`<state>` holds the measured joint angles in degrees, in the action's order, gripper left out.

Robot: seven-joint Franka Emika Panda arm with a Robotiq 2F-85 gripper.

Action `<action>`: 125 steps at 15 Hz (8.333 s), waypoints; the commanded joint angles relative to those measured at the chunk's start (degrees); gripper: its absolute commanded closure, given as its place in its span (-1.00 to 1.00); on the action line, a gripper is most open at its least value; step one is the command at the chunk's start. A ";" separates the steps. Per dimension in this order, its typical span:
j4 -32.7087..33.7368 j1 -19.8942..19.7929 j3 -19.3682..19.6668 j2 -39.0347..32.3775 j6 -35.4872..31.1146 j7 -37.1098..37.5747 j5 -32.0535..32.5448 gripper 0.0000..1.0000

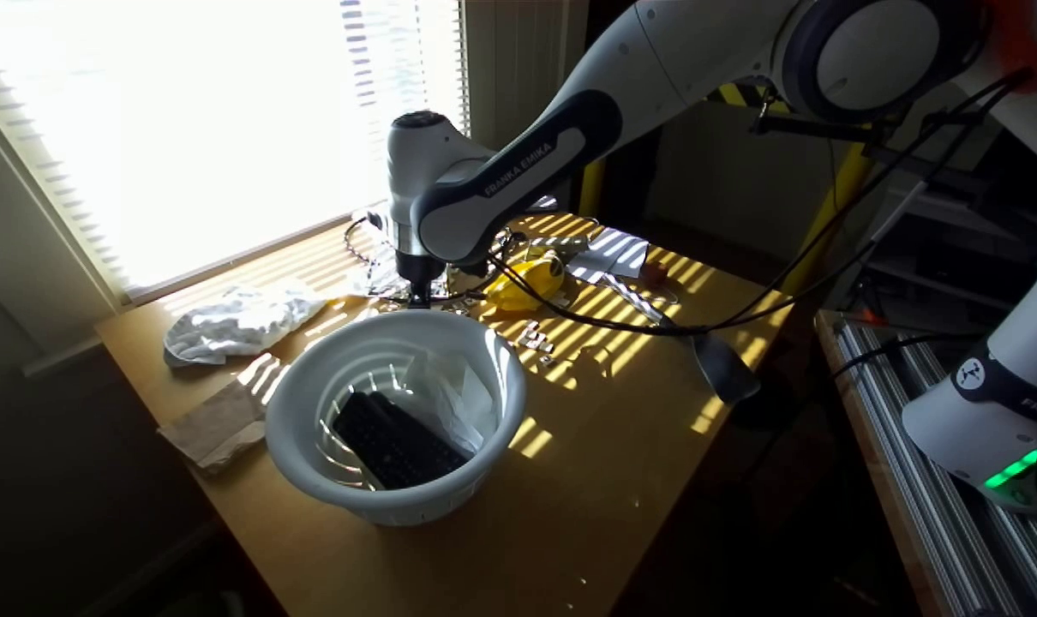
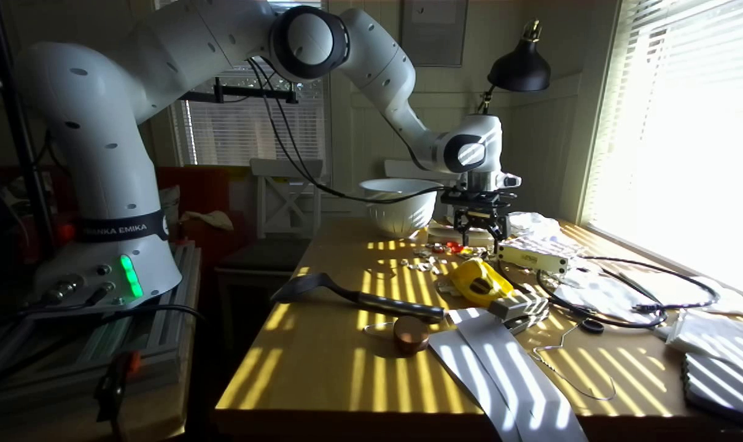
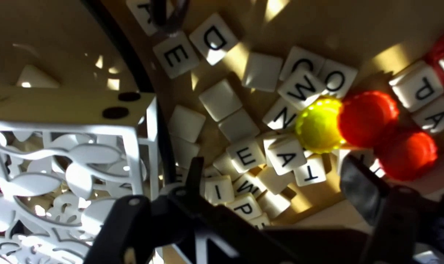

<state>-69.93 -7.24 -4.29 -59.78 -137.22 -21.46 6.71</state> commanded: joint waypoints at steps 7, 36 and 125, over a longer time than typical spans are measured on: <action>4.12 -0.05 0.32 -2.34 5.70 2.12 -2.25 0.26; -41.36 7.05 14.57 25.78 -25.66 16.63 4.07 0.87; -64.33 16.01 42.36 36.23 -25.75 80.43 -6.58 -1.00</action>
<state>-131.01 10.81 36.49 -26.60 -161.89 55.48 0.60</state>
